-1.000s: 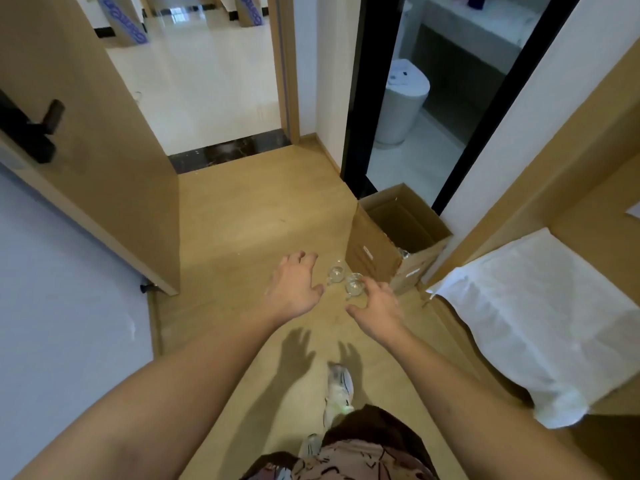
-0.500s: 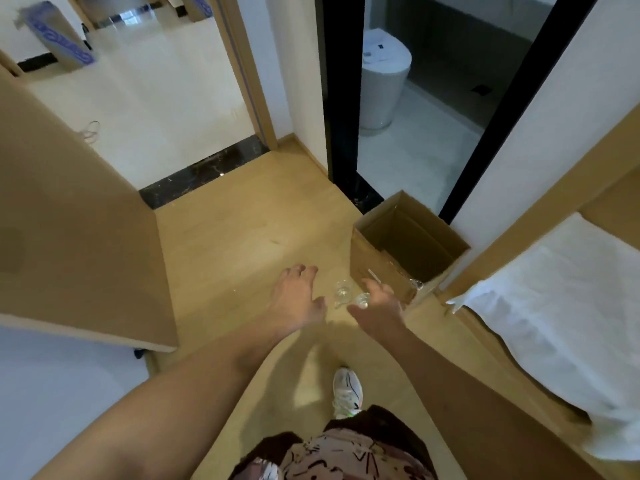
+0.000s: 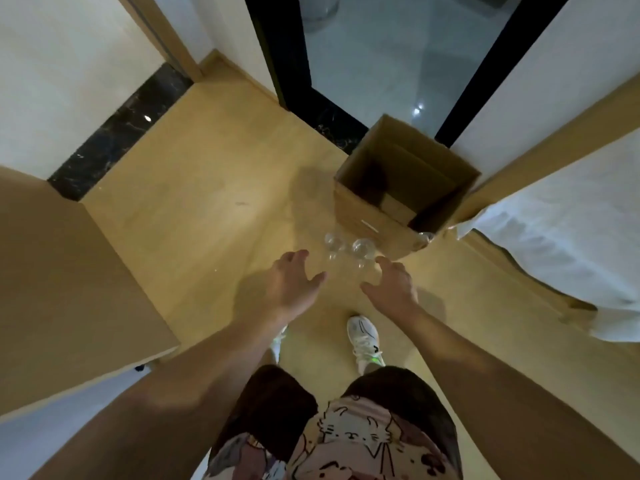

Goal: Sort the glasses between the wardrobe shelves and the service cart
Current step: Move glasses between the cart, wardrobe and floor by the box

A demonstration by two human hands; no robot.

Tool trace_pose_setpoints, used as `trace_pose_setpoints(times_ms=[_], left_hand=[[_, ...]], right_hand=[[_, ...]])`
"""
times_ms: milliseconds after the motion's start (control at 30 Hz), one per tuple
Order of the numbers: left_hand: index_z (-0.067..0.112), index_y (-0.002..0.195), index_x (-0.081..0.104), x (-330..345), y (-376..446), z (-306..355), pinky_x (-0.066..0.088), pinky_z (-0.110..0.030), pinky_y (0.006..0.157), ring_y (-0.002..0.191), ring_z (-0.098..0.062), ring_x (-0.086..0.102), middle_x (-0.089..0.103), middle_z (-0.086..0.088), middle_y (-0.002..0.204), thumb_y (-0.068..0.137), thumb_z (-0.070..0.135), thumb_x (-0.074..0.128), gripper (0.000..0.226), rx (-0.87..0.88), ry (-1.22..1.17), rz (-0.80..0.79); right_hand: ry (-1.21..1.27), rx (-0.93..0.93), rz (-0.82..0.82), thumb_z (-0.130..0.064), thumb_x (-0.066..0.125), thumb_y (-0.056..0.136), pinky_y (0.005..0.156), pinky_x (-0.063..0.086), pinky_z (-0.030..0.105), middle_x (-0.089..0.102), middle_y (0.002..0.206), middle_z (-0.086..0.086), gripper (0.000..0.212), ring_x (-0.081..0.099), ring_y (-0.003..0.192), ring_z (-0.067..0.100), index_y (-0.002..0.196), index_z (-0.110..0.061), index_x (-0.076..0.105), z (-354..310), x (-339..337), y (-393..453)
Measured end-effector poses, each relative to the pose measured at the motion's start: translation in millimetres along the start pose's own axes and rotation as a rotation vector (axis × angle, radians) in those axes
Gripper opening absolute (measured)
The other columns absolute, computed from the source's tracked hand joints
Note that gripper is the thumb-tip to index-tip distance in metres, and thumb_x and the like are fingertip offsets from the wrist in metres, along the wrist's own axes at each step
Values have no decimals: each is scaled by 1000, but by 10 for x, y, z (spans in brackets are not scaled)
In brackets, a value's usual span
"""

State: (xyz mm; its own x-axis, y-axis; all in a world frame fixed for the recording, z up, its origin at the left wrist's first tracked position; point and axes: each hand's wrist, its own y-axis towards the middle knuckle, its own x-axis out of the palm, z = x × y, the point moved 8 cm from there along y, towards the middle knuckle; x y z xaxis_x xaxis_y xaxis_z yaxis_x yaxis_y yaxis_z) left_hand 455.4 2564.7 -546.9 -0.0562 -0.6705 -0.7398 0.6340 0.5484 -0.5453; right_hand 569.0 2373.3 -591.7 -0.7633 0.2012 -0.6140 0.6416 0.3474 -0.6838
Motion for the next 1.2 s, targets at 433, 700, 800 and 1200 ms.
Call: trace_pose_setpoints(times_ms=[433, 700, 800, 1200], left_hand=[[9, 145, 45, 1076, 1570, -735, 36, -41, 109, 133, -38, 43, 50, -19, 142, 91, 42, 68, 67, 126, 97, -156], [13, 147, 44, 2460, 2205, -1342, 35, -41, 109, 137, -33, 40, 47, -14, 146, 92, 43, 66, 66, 126, 58, -185], [14, 148, 42, 2893, 2503, -1585, 36, -41, 109, 137, -33, 40, 46, -13, 148, 92, 42, 67, 67, 103, 33, -164], [13, 141, 47, 3982, 3661, -2051, 42, -35, 101, 127, -31, 52, 52, -11, 138, 84, 47, 72, 71, 11, -77, -78]], right_hand=[[224, 302, 18, -43, 72, 85, 102, 44, 37, 52, 136, 15, 72, 52, 126, 33, 148, -24, 44, 374, 1551, 1145], [345, 393, 95, -41, 70, 87, 99, 45, 36, 54, 138, 12, 72, 54, 127, 32, 150, -23, 41, 1120, 2349, 2109], [443, 445, 123, -37, 73, 86, 100, 50, 39, 59, 135, 11, 69, 58, 123, 31, 148, -21, 44, 1403, 2612, 2513], [856, 520, 200, -28, 83, 80, 97, 56, 47, 62, 126, 2, 75, 64, 111, 28, 146, -23, 46, 2108, 3416, 3753]])
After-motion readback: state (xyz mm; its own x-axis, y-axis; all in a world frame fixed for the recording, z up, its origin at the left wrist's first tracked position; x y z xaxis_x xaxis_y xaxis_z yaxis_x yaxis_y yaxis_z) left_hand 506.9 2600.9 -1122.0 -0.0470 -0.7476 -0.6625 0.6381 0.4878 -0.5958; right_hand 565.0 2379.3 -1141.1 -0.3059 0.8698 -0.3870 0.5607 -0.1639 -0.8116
